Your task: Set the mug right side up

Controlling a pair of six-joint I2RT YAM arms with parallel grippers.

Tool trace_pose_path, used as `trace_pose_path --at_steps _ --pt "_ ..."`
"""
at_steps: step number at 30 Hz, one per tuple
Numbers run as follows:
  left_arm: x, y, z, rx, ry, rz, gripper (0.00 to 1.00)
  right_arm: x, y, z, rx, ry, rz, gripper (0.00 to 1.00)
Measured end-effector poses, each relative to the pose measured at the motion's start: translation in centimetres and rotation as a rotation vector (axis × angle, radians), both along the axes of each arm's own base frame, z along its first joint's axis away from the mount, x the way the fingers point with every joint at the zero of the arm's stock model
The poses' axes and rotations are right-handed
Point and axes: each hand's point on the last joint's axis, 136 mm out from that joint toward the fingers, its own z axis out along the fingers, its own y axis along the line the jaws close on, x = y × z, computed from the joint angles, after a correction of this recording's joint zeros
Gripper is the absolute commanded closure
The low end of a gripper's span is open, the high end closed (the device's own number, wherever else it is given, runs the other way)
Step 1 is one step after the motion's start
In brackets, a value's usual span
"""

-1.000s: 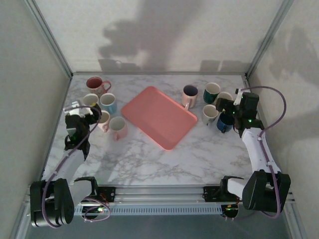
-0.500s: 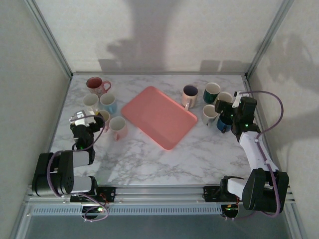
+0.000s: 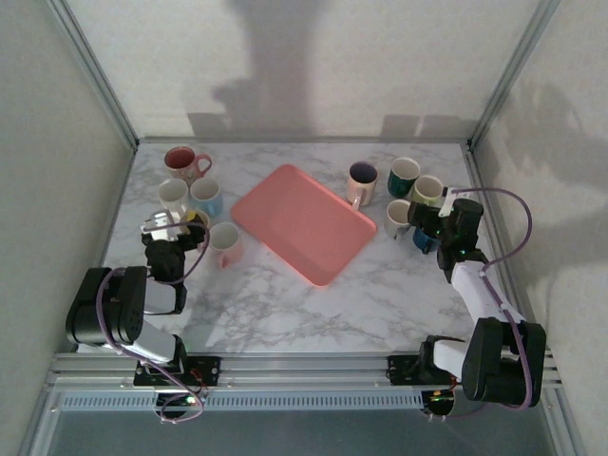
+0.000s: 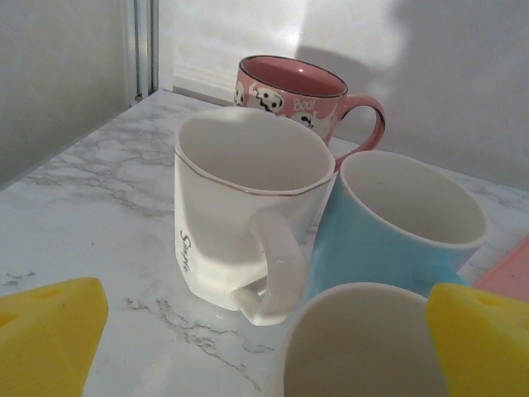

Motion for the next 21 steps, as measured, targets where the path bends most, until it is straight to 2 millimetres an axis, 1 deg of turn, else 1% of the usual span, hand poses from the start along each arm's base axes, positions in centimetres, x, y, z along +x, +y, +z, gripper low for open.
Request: trace_pose_path --at_steps 6,9,14,17,21 --pt "0.0 -0.2 0.1 0.018 -0.003 -0.007 0.02 -0.3 0.0 -1.0 -0.001 -0.018 -0.001 0.02" --pt "0.1 -0.4 0.1 0.027 0.001 -0.016 0.01 0.0 0.3 -1.7 0.000 -0.022 0.003 0.01" --pt "0.3 -0.6 0.2 0.038 0.001 -0.026 0.01 0.2 1.3 -3.3 -0.014 -0.008 0.014 0.01" --pt "0.3 -0.6 0.2 0.038 0.005 -0.026 0.00 0.3 1.6 -3.7 -0.022 -0.014 0.015 0.01" --pt "0.4 -0.6 0.1 0.038 0.005 -0.025 0.00 0.4 1.3 -4.0 -0.032 -0.031 -0.002 0.01"
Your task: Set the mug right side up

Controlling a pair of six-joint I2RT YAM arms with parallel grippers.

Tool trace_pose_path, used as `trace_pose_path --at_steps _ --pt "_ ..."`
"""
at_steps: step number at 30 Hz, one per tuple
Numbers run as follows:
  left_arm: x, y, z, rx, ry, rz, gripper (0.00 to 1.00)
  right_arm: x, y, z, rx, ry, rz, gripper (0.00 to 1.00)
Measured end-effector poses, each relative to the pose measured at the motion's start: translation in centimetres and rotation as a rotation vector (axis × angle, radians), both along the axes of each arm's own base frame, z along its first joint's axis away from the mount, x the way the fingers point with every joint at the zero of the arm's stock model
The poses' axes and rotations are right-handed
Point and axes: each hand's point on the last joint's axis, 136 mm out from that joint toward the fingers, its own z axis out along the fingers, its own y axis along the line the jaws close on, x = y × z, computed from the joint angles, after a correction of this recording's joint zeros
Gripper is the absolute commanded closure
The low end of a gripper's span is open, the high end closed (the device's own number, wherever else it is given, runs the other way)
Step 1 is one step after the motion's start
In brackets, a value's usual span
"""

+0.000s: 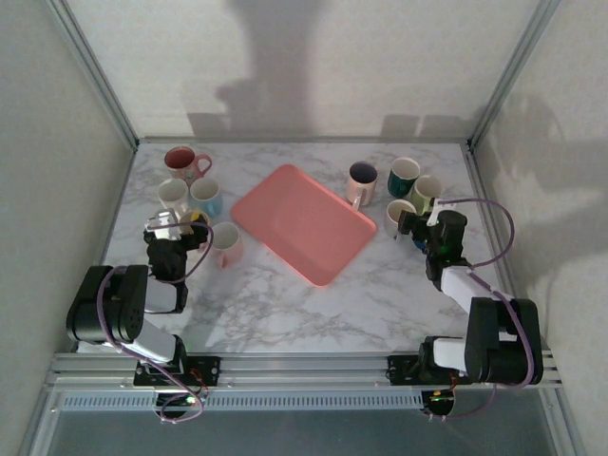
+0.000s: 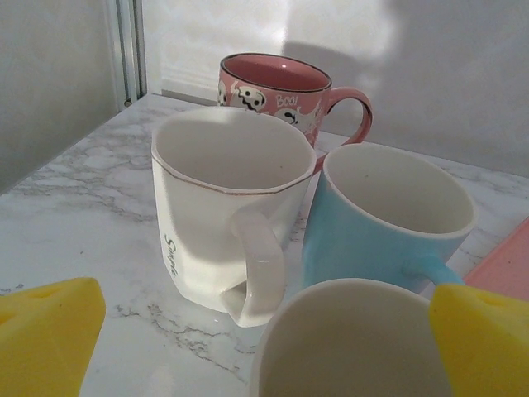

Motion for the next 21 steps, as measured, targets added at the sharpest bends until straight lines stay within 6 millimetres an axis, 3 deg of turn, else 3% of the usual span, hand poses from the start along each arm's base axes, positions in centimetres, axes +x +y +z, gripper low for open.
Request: trace_pose_path --at_steps 6,21 --pt "0.2 0.0 0.2 0.000 -0.006 0.000 0.00 0.1 0.5 -1.0 -0.015 -0.011 0.002 0.01" --pt "0.2 0.0 0.2 0.000 -0.005 0.000 0.00 1.4 0.9 -0.8 -0.032 -0.077 -0.001 0.01"
